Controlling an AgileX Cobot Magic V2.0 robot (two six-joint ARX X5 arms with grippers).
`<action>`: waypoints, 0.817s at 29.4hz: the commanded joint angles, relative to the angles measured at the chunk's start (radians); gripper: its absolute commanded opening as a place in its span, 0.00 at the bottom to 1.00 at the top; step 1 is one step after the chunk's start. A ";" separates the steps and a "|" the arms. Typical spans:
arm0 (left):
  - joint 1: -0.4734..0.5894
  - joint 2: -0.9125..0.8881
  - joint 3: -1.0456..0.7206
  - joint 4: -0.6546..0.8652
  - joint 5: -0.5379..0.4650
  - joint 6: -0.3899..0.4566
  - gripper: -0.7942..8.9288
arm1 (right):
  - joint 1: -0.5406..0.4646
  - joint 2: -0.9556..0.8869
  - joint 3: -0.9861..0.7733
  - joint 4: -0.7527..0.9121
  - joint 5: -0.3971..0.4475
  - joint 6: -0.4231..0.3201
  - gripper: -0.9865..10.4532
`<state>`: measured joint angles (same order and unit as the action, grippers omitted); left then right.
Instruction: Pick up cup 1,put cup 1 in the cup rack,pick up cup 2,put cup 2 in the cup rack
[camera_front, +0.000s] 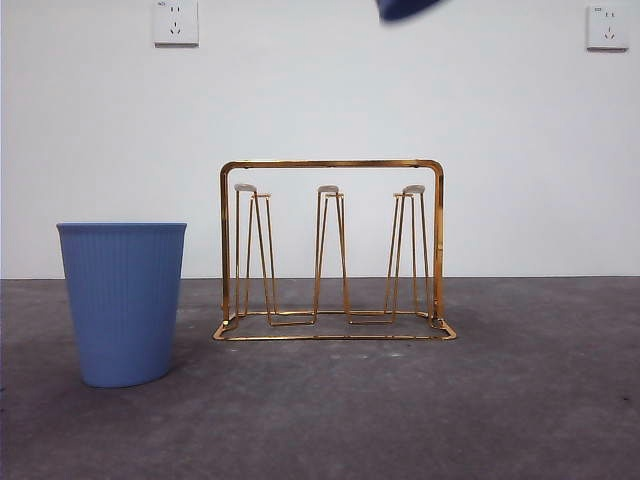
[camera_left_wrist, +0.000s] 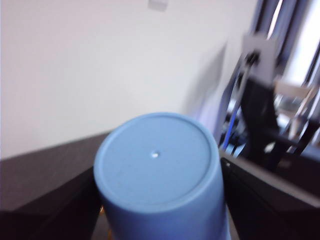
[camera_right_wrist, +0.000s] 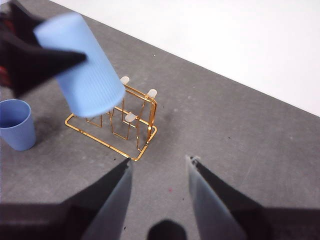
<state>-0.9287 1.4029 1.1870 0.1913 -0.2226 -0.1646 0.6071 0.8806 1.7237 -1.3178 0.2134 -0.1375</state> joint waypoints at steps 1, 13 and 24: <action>-0.002 0.063 0.040 -0.002 -0.015 0.041 0.07 | 0.000 -0.002 -0.006 0.001 0.004 0.014 0.25; 0.008 0.284 0.251 -0.145 -0.114 0.098 0.07 | 0.000 -0.002 -0.006 -0.021 0.004 0.026 0.25; 0.039 0.367 0.251 -0.153 -0.122 0.082 0.07 | 0.000 -0.002 -0.006 -0.019 0.004 0.026 0.25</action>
<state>-0.8898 1.7588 1.4384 0.0231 -0.3412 -0.0788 0.6071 0.8806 1.7237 -1.3445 0.2134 -0.1230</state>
